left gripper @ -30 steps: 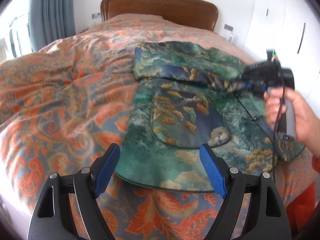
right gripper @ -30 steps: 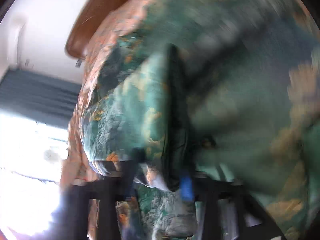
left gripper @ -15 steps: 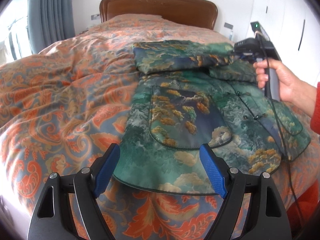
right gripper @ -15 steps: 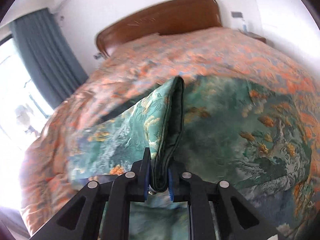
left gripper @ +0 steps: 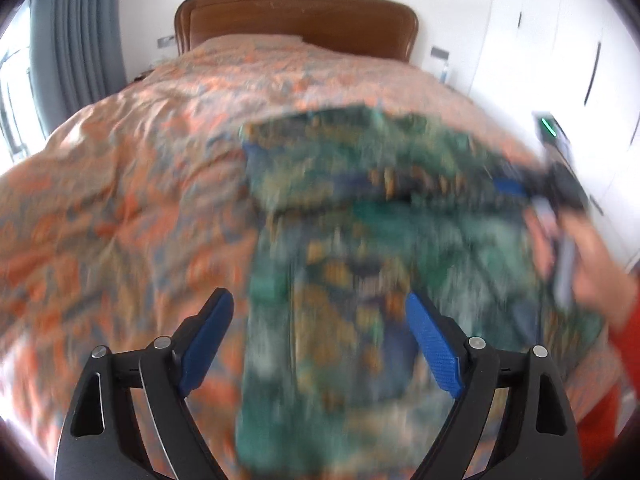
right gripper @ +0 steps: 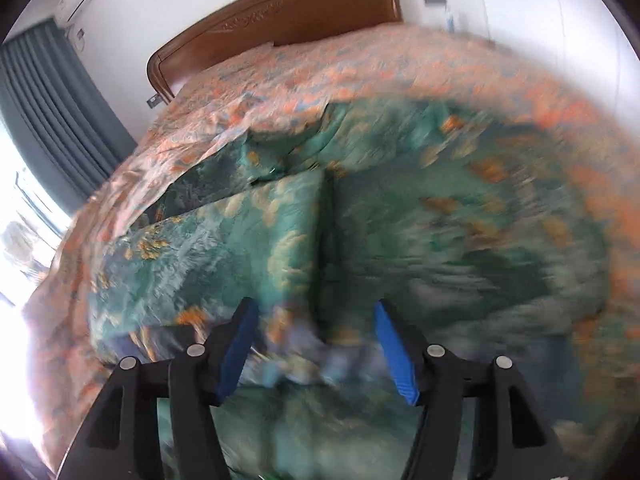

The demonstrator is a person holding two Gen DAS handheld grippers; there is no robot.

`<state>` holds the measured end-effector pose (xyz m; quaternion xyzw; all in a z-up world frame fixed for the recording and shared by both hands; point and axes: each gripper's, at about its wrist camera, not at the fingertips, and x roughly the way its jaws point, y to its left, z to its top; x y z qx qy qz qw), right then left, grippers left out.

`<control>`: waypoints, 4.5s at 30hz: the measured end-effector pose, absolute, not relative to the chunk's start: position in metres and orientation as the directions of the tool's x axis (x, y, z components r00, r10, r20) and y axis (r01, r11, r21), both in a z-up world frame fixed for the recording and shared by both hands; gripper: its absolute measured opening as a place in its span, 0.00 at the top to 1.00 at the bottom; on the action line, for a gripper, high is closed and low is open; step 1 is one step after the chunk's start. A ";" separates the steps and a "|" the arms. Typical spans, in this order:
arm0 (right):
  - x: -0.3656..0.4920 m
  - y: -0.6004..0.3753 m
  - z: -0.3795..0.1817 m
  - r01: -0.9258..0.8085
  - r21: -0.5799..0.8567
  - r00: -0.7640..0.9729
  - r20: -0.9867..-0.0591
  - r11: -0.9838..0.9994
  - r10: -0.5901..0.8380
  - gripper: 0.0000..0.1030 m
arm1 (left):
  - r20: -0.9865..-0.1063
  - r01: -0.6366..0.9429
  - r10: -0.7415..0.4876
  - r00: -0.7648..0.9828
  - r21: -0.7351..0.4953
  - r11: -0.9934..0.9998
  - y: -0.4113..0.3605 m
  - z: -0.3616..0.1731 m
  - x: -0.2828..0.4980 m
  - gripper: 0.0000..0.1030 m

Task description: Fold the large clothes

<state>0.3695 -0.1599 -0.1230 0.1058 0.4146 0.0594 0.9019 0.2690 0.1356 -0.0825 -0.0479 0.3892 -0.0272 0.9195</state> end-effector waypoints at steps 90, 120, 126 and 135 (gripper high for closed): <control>0.170 -0.372 -0.160 -0.073 0.360 0.357 -0.862 0.930 0.361 0.81 | -0.890 0.049 -0.280 0.361 -0.281 0.958 0.142 -0.163 0.246 0.86; 0.140 -0.379 -0.152 -0.076 0.352 0.389 -0.851 0.933 0.353 0.79 | -0.917 -0.024 -0.256 0.305 -0.276 0.961 0.165 -0.180 0.152 0.66; 0.141 -0.378 -0.156 -0.087 0.305 0.392 -0.865 0.948 0.314 0.60 | -0.910 -0.027 -0.266 0.318 -0.290 0.957 0.171 -0.188 0.156 0.51; 0.138 -0.389 -0.163 -0.063 0.378 0.361 -0.854 0.923 0.375 0.60 | -0.927 0.002 -0.222 0.303 -0.232 0.973 0.142 -0.194 0.147 0.47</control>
